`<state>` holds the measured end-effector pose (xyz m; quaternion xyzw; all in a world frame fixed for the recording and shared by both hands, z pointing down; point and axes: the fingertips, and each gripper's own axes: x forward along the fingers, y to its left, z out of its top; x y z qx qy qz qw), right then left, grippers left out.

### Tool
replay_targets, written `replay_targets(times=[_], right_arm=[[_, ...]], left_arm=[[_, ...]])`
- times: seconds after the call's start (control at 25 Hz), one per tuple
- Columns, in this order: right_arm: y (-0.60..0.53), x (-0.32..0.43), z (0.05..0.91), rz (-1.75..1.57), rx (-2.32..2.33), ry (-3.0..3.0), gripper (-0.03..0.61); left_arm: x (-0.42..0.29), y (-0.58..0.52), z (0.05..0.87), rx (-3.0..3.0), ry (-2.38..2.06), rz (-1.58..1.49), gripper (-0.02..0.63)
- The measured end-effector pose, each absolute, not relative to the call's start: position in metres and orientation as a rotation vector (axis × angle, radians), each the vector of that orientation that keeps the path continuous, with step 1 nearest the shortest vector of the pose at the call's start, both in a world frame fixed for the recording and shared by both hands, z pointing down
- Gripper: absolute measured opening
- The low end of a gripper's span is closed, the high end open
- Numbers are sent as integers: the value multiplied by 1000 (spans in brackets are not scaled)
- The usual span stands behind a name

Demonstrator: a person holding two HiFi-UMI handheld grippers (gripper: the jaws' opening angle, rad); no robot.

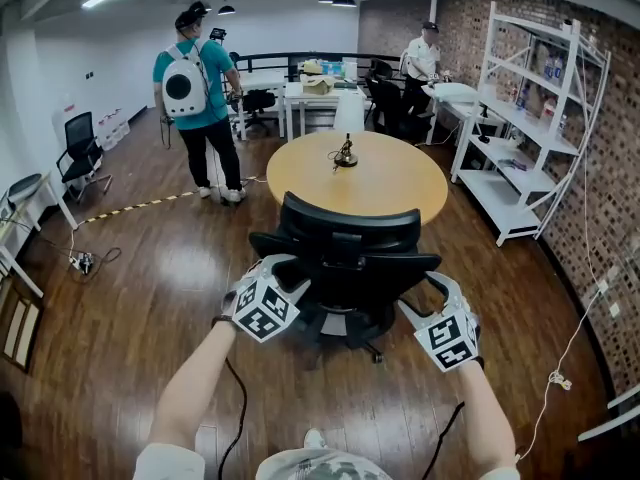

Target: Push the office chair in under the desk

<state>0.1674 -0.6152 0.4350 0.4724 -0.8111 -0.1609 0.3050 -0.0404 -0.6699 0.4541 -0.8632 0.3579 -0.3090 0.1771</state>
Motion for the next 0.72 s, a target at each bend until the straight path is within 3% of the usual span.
replay_targets(times=[0.24, 0.36, 0.72], right_arm=[[-566, 165, 427, -407, 1285, -2215, 254], [-535, 161, 427, -405, 1299, -2257, 238], [-449, 144, 416, -404, 1354, -2398, 155]], left_arm=[[-17, -612, 442, -2480, 1051, -799, 185], [-5, -576, 441, -2490, 1069, -759, 134], [24, -478, 416, -2653, 1175, -498, 98]])
